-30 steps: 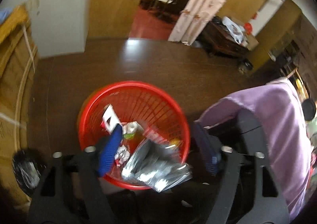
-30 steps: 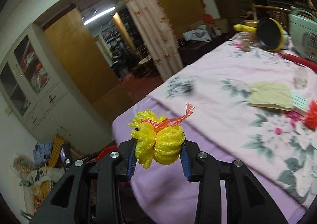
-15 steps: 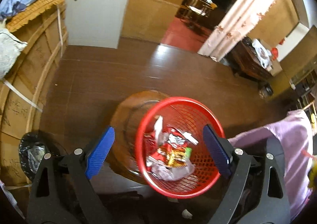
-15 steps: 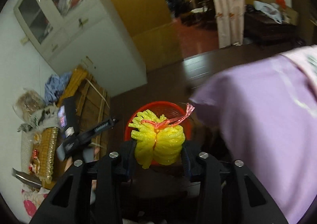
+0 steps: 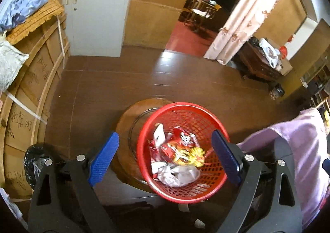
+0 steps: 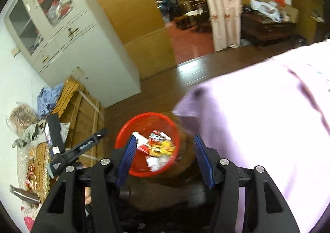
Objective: Collect trash
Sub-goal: 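Move both open tools back over the bed toward the remaining trash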
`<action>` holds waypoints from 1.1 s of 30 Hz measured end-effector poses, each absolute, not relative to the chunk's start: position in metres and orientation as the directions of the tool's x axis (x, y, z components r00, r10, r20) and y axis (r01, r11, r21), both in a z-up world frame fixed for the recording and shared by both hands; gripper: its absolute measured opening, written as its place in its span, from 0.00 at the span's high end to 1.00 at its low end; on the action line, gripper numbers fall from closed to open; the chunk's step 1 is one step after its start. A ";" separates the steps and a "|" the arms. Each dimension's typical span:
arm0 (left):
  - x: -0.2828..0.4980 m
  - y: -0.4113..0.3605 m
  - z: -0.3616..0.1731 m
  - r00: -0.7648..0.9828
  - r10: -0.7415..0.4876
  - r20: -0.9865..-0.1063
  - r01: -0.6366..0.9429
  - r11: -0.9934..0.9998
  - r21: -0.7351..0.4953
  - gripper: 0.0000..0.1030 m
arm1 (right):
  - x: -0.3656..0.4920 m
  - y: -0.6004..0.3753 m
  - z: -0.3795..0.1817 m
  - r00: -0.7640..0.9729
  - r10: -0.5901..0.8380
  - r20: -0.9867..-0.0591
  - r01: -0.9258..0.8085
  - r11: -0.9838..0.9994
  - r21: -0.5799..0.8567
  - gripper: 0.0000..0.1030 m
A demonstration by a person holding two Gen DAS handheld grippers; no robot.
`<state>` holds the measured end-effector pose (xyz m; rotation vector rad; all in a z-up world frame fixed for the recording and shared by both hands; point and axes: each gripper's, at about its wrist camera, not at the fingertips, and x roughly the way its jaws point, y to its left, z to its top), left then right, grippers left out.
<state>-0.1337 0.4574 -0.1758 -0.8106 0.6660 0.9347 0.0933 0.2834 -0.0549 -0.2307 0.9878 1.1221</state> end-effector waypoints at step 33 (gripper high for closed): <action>0.275 0.046 0.001 0.693 -0.105 -0.713 0.001 0.989 -0.145 0.07 | 0.271 -0.265 -0.045 0.666 0.373 -0.646 -0.073 0.895 0.441 0.36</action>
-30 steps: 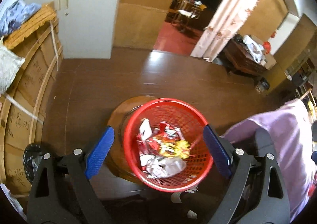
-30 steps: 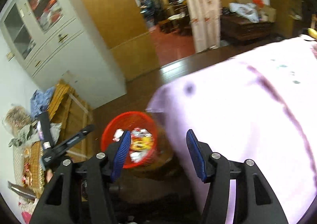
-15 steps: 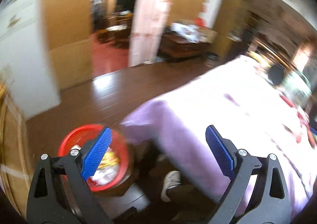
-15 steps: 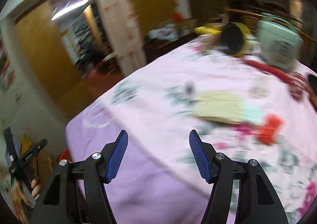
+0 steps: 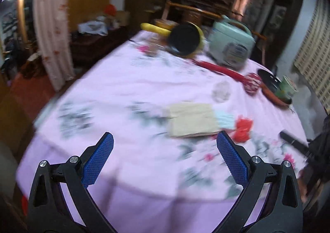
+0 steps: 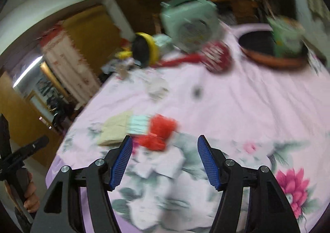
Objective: Collect trash
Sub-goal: 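Move both open tools back over the bed toward the remaining trash, then grasp the beige tissue with the left tool while the right tool grasps the orange mesh net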
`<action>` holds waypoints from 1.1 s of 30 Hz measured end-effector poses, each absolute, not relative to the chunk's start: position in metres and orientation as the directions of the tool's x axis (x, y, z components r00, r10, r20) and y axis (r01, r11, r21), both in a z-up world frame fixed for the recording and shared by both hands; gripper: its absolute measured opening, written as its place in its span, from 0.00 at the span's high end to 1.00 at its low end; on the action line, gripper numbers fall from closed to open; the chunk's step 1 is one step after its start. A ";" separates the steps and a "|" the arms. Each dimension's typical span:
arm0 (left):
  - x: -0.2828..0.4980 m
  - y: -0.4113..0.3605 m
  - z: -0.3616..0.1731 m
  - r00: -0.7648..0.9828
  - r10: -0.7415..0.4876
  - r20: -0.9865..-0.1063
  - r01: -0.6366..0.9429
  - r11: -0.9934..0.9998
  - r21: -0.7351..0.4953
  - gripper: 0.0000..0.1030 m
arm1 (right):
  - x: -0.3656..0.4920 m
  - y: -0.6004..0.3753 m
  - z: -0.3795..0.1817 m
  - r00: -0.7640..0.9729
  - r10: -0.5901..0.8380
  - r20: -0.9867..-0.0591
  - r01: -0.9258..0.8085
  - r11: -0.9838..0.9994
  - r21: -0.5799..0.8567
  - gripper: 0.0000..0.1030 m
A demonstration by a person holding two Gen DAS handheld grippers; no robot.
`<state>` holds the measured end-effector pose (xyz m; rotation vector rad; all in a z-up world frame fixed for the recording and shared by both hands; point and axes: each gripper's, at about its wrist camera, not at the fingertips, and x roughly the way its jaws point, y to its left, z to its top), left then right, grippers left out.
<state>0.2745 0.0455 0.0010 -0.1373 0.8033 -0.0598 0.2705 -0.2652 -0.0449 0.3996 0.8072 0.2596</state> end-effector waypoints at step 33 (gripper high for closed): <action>0.361 0.055 -0.062 0.584 0.062 -0.809 -0.149 0.988 -0.032 0.07 | 0.268 -0.276 -0.045 0.651 0.463 -0.602 -0.066 0.824 0.562 0.36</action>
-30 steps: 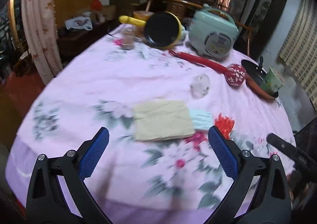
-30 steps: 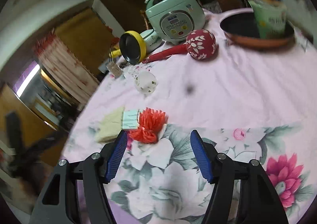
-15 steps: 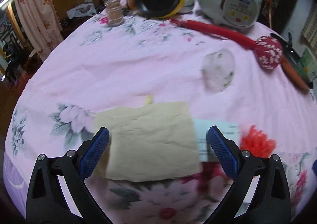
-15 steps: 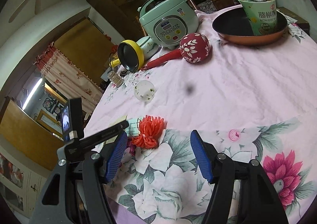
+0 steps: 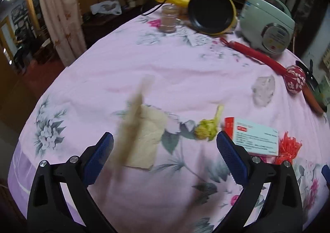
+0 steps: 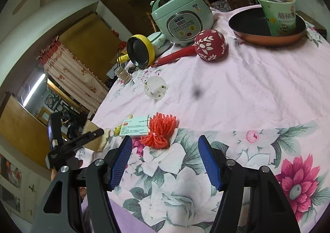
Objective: Collect trash
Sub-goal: 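Grasp the beige tissue with the left tool while the right tool grasps the orange mesh net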
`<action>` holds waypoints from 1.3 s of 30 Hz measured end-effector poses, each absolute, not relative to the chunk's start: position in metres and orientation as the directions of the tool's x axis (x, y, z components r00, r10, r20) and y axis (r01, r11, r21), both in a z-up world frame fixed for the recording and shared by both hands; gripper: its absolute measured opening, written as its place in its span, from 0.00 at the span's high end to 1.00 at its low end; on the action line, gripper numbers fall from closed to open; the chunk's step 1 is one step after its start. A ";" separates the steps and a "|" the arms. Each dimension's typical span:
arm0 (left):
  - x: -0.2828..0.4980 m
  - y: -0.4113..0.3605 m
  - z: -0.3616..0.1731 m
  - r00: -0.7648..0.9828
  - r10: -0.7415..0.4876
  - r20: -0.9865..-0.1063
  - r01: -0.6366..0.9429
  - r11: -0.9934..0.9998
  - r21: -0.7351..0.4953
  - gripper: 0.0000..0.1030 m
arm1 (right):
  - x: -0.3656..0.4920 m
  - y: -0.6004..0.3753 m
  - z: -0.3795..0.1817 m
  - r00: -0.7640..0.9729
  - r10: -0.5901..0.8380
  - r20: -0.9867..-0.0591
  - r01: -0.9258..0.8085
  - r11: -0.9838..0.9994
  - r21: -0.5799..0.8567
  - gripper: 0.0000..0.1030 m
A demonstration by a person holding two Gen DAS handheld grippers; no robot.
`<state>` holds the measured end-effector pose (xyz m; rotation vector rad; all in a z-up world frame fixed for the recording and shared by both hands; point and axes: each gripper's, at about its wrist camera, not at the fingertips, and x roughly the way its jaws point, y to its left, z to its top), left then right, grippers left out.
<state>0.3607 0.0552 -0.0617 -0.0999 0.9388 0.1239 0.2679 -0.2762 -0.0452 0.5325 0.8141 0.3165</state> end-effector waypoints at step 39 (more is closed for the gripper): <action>0.326 0.127 -0.050 0.740 -0.135 -0.659 -0.073 0.958 -0.278 0.93 | 0.288 -0.213 -0.059 0.595 0.392 -0.702 -0.143 0.911 0.387 0.47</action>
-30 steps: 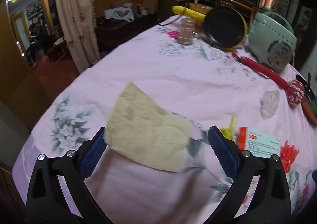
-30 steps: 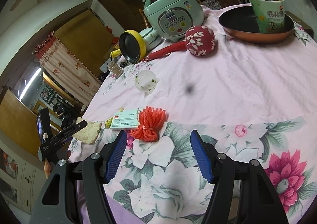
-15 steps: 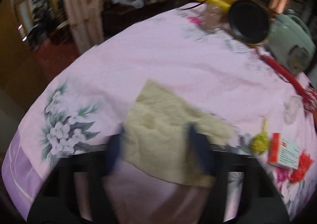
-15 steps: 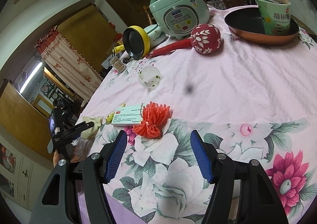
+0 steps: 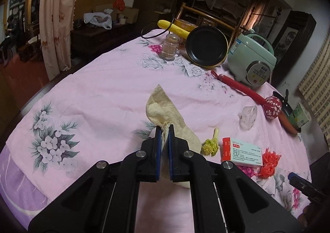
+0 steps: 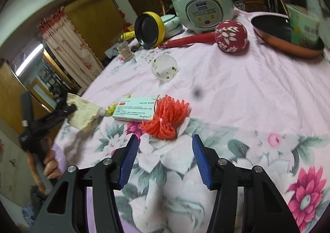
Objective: Collect trash
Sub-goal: 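Grasp the beige tissue with the left tool while the right tool grasps the orange mesh net, then carry the tissue and orange net to the red wastebasket and release both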
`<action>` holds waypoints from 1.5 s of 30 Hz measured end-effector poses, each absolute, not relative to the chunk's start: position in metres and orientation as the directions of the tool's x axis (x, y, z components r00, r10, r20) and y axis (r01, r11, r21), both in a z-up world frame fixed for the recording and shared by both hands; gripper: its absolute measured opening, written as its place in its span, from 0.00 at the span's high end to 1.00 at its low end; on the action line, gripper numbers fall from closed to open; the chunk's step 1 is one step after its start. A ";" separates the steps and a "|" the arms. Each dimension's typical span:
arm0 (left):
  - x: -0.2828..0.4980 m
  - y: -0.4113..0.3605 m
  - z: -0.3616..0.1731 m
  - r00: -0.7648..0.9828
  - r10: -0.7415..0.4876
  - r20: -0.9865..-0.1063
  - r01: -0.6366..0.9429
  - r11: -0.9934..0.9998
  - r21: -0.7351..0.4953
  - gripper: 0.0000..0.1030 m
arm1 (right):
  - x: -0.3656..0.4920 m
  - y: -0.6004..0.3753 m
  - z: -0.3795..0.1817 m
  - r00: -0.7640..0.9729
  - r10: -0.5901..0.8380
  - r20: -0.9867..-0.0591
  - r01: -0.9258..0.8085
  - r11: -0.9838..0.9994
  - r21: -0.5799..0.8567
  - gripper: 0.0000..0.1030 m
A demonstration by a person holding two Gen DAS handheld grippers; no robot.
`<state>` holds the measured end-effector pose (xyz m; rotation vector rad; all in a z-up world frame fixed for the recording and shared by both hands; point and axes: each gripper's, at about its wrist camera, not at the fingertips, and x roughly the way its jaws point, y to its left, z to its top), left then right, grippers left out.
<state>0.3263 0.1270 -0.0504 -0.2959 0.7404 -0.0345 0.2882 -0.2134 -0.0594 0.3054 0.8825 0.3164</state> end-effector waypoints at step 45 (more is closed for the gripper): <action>0.022 0.279 -0.068 0.708 0.370 -0.601 -0.527 0.844 -0.101 0.93 | 0.184 -0.057 -0.016 0.457 0.715 -0.529 -0.528 0.697 0.485 0.72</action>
